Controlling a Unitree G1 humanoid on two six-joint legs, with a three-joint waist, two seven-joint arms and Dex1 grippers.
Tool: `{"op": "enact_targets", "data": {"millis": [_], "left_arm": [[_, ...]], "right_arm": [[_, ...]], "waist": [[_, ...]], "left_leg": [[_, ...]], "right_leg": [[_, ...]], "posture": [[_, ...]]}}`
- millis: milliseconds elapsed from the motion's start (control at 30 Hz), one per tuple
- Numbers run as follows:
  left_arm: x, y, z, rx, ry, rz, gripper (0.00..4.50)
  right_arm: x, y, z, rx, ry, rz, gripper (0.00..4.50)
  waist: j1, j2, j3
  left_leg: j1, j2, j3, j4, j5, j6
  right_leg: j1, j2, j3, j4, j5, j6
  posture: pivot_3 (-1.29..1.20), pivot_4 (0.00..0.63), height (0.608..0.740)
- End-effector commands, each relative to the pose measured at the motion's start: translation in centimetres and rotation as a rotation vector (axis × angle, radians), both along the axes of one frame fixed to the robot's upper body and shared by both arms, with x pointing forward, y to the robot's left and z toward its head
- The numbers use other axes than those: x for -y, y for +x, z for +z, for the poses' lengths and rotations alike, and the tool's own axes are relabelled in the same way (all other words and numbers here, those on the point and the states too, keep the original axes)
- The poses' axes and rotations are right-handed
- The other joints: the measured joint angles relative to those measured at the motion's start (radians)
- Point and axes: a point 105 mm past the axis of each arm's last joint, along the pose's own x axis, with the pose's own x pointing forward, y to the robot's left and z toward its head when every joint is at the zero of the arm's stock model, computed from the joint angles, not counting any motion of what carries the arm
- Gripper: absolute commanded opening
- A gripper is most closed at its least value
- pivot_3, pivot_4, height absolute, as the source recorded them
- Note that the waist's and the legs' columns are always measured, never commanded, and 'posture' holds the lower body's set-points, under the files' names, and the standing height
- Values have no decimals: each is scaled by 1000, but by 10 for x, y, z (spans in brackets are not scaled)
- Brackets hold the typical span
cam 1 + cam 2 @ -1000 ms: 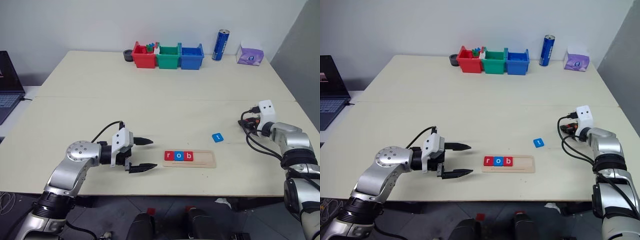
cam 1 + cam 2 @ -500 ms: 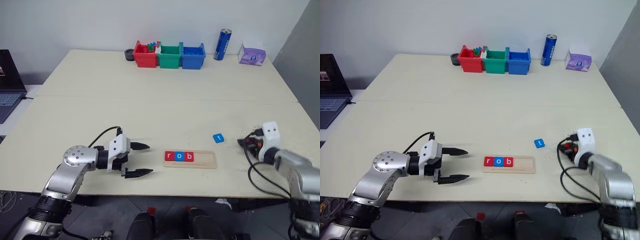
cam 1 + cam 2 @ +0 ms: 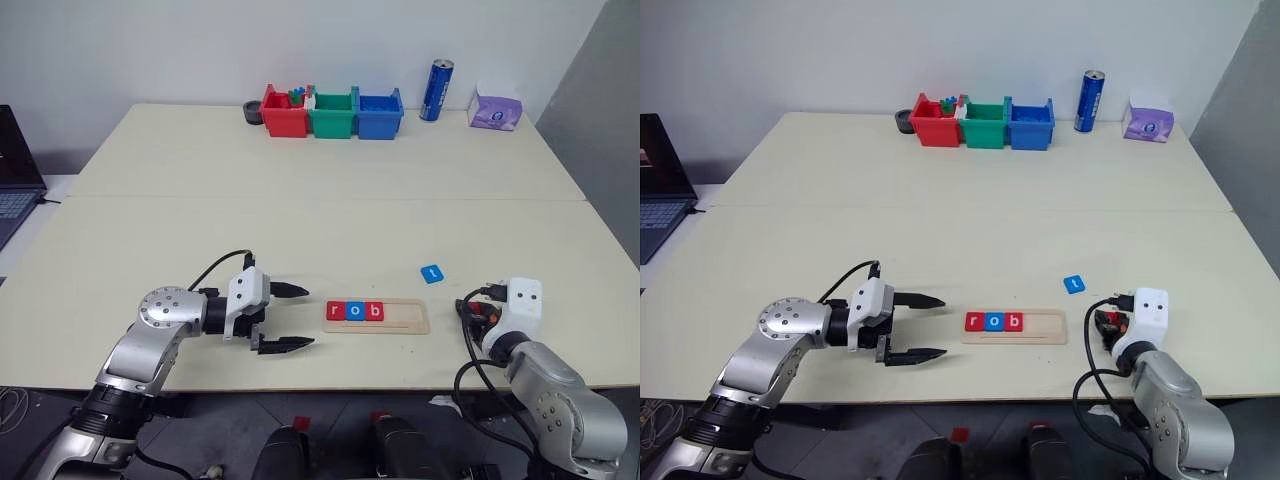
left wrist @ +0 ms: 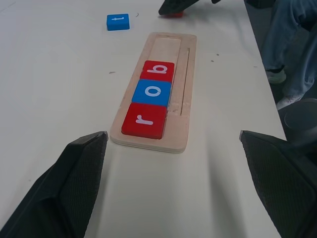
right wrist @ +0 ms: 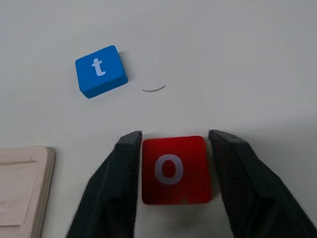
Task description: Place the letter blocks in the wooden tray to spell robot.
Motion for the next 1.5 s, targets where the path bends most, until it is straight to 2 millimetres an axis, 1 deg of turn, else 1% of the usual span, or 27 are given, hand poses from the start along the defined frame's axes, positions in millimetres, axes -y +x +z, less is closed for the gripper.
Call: {"op": "enact_targets", "data": {"millis": [33, 100, 133, 200, 233, 333, 500, 567, 633, 700, 900, 1000, 1100, 1200, 1300, 1433, 1500], "left_arm": [[4, -1, 6, 28, -5, -19, 4500], [4, -1, 6, 28, -5, -17, 4500], [4, -2, 6, 28, -5, -17, 4500], [5, -2, 5, 27, -4, -17, 4500], [6, -2, 5, 27, -4, -18, 4500], [7, -2, 6, 26, -3, -23, 4500], [8, -2, 6, 26, 0, -30, 4500], [9, -2, 7, 26, 0, -34, 4500], [10, -1, 7, 27, -1, -36, 4500], [11, -1, 7, 28, -2, -38, 4500], [10, -1, 6, 26, 6, -41, 4500], [11, -1, 7, 28, 8, -39, 4500], [10, -2, 7, 30, 12, -37, 4500], [8, -2, 9, 31, 14, -31, 4500], [7, -2, 9, 31, 17, -26, 4500], [6, -3, 9, 29, 16, -19, 4500], [4, -3, 8, 13, 14, -9, 4500]], "right_arm": [[4, 2, 6, 18, -7, -18, 3472], [3, 7, 22, 68, -23, -2, 4211], [1, 10, 31, 95, -34, 16, 4478], [1, 13, 44, 125, -60, 50, 4478], [0, 13, 49, 139, -66, 95, 4478], [-4, 4, 57, 130, -122, 320, 4478], [2, -27, 50, 17, -322, 729, 4478], [10, -30, 43, -25, -413, 835, 4478], [18, -26, 38, -43, -481, 892, 4478], [22, -20, 36, -40, -506, 925, 4478], [26, 3, 30, -20, -575, 1042, 4478], [25, 9, 28, -43, -563, 1100, 4478], [31, 10, 22, -108, -559, 1139, 4478], [35, 14, 19, -147, -531, 1135, 4478], [36, 16, 17, -164, -523, 1136, 3888], [34, 17, 16, -156, -504, 1134, 2484], [32, 16, 20, -136, -501, 1132, 1703]], "waist": [[0, 0, 0], [0, 0, 0], [0, 1, 0], [1, 1, 1], [1, 1, 1], [1, 1, 1], [6, 1, 1], [4, 0, 1], [-2, -2, 2], [-4, -2, 3], [-5, -2, 3], [-1, -2, 3], [3, -2, 3], [4, -2, 3], [4, -2, 3], [4, -2, 3], [4, -2, 3]], "left_leg": [[0, 0, 0, 0, 0, 0], [0, 0, 0, 0, 0, 0], [0, 0, 0, 0, 0, 0], [0, 0, 0, 0, 0, 0], [0, 0, 0, 0, 0, 0], [-1, -1, 0, -1, 0, 0], [-4, -2, 0, -1, 0, 0], [-3, -2, 1, -1, 0, 0], [-2, -2, 2, 0, 0, 0], [0, -1, 2, 0, 0, 0], [0, -1, 3, 1, 0, 0], [-1, -1, 2, 0, 0, 0], [-1, -1, 2, 0, 0, 0], [-1, -1, 2, 0, 0, 0], [-1, -1, 1, 0, 0, 0], [-1, -1, 1, 1, 0, 0], [-1, -1, 1, 1, 0, 0]], "right_leg": [[0, 0, 0, 0, 0, 0], [0, 0, 0, 0, 0, 0], [0, 0, 0, 0, 0, 0], [0, 0, 1, 0, 0, 0], [-1, 0, 1, 0, 0, 0], [-1, 0, 0, -1, 0, 0], [0, -1, -2, -3, -1, 0], [0, -1, -2, -3, -1, 1], [0, 0, -2, -3, -1, 1], [1, 1, -1, -2, 0, 1], [1, 1, -1, -1, 0, 0], [1, 1, -1, -1, 0, 0], [0, 0, -1, -1, 0, 0], [1, 0, -1, -1, 1, -1], [1, 0, -1, -1, 1, -1], [1, 0, -1, -1, 1, -1], [1, 0, -1, -1, 1, -1]], "posture": [[0, 150, 740], [0, 150, 740], [0, 150, 740], [0, 150, 740], [0, 150, 740], [0, 150, 740], [0, 150, 740], [0, 150, 740], [0, 150, 740], [0, 150, 740], [0, 150, 740], [0, 150, 740], [0, 150, 740], [0, 150, 740], [0, 150, 740], [0, 150, 740], [0, 150, 740]]}}
